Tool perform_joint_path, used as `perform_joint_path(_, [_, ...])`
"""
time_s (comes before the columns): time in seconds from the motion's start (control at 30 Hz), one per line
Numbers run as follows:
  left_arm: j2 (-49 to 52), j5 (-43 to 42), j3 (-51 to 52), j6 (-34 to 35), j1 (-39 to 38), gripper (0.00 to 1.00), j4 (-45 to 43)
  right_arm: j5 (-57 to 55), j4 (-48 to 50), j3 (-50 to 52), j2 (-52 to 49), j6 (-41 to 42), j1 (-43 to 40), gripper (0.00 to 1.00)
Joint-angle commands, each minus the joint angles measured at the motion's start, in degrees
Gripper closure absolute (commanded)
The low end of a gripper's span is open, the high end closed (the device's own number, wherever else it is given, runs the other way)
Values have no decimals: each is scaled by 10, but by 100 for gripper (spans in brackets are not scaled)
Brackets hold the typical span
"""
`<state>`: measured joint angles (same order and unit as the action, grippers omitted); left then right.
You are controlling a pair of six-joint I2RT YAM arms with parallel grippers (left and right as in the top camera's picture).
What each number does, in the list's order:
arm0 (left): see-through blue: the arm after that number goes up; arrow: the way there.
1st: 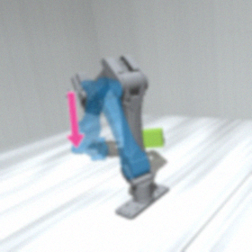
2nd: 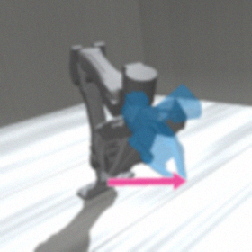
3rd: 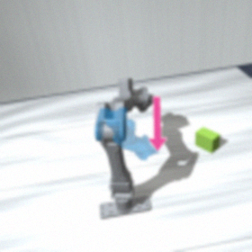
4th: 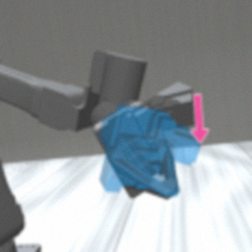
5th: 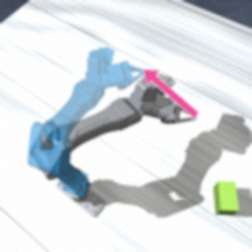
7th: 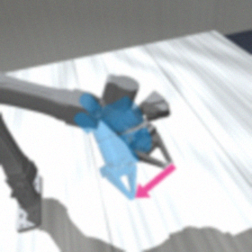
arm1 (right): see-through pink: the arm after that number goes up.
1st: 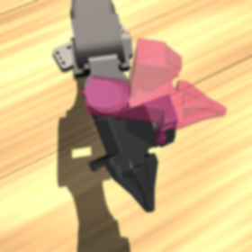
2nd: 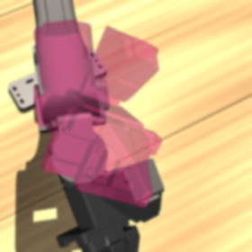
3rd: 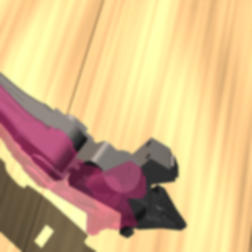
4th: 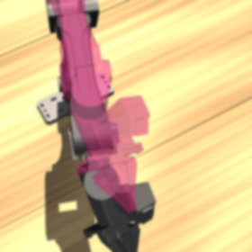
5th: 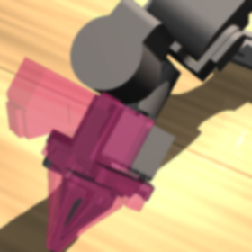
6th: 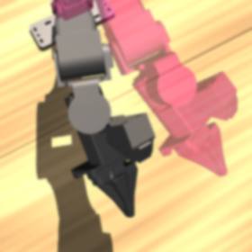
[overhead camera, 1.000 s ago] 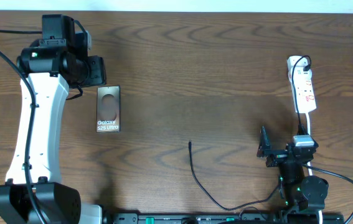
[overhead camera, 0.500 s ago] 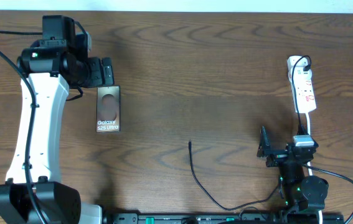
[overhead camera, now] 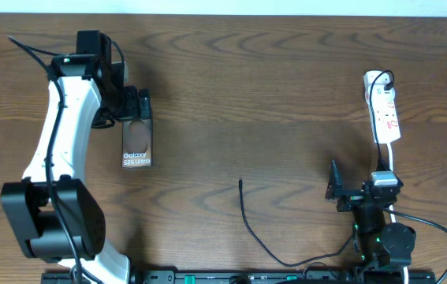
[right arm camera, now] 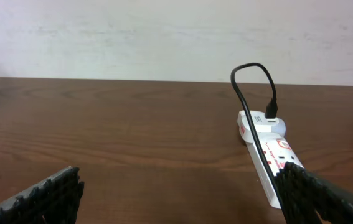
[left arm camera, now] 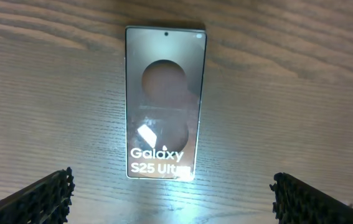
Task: Plug charger to phone and switch on socket
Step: 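Raise the left arm and move the left gripper over the phone, then lower the left gripper down onto the Galaxy phone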
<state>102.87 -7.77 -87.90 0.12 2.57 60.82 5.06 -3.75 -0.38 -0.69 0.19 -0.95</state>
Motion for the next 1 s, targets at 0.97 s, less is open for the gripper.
perform_joint_path(0.97, [10,55,118,12,-13,0,-121,-6,-3,1,3,-7,2,1])
